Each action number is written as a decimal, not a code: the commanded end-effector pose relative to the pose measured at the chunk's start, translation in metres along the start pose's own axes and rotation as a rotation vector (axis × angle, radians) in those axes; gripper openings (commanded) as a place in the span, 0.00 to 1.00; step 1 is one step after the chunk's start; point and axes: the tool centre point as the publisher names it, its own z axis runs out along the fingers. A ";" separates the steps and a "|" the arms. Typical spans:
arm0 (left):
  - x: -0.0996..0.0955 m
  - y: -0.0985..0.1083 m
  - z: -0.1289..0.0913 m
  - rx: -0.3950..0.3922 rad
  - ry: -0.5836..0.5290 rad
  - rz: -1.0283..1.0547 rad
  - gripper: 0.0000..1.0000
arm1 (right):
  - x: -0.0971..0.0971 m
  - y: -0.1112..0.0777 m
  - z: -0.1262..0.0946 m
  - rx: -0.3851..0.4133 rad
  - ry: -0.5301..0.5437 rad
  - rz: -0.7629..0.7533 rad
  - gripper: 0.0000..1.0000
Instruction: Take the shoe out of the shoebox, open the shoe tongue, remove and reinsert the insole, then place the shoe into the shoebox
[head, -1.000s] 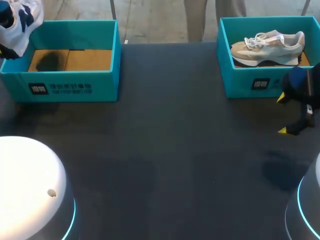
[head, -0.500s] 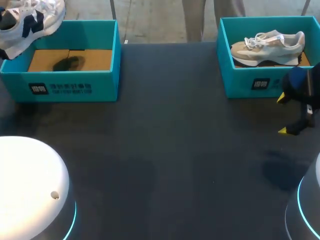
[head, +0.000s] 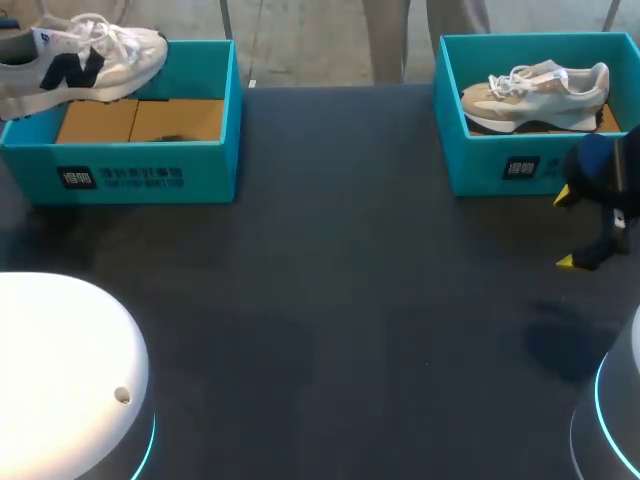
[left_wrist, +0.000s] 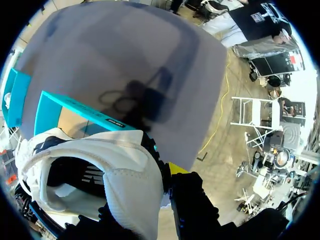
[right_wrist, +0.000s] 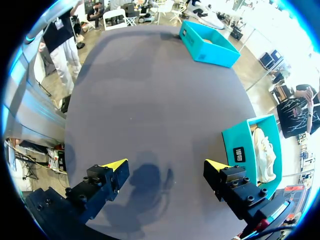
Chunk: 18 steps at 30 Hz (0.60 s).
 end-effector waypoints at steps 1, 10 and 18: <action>0.002 -0.002 -0.002 -0.006 -0.003 -0.003 0.00 | 0.000 0.000 0.001 0.002 -0.001 0.001 1.00; 0.002 -0.002 -0.002 -0.006 -0.003 -0.003 0.00 | 0.000 0.000 0.001 0.002 -0.001 0.001 1.00; 0.005 0.016 0.003 0.000 -0.101 0.165 0.00 | 0.000 0.000 0.001 0.002 -0.001 0.001 1.00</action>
